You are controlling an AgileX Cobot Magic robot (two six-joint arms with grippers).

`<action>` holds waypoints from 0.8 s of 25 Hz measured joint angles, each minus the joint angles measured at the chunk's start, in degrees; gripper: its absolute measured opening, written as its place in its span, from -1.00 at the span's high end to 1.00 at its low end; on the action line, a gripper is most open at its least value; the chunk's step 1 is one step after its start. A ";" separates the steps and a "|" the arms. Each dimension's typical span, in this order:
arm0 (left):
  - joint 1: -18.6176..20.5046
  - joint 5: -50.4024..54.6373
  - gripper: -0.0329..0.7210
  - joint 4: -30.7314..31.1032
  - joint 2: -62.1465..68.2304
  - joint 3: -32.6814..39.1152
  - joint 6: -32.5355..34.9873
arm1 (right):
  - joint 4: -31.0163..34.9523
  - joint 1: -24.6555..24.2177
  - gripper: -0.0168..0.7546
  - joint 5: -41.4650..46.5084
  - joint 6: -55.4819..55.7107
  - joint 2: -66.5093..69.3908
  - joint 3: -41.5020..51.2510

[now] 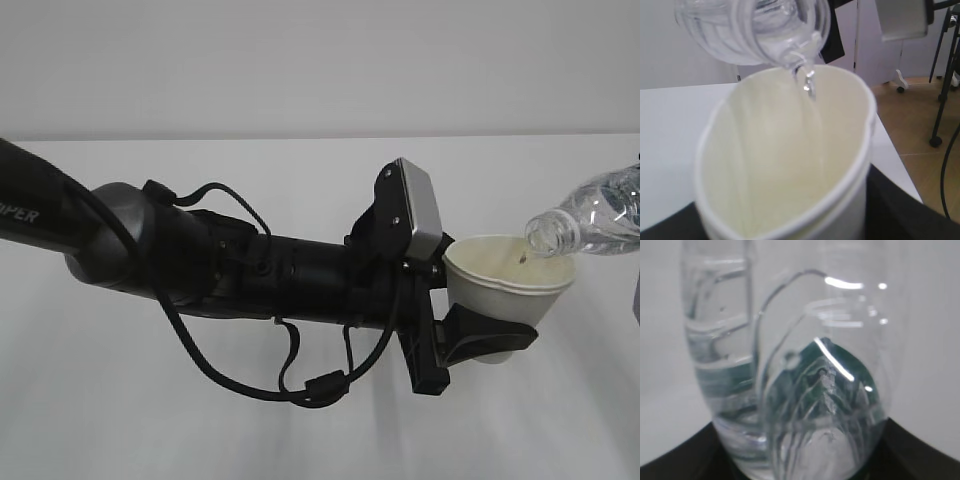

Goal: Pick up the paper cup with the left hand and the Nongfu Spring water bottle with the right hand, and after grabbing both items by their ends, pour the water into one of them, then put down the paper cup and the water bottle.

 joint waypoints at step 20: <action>0.00 -0.47 -0.23 0.22 0.00 0.00 -0.11 | 0.00 0.00 -0.21 -0.10 -0.20 0.00 -0.27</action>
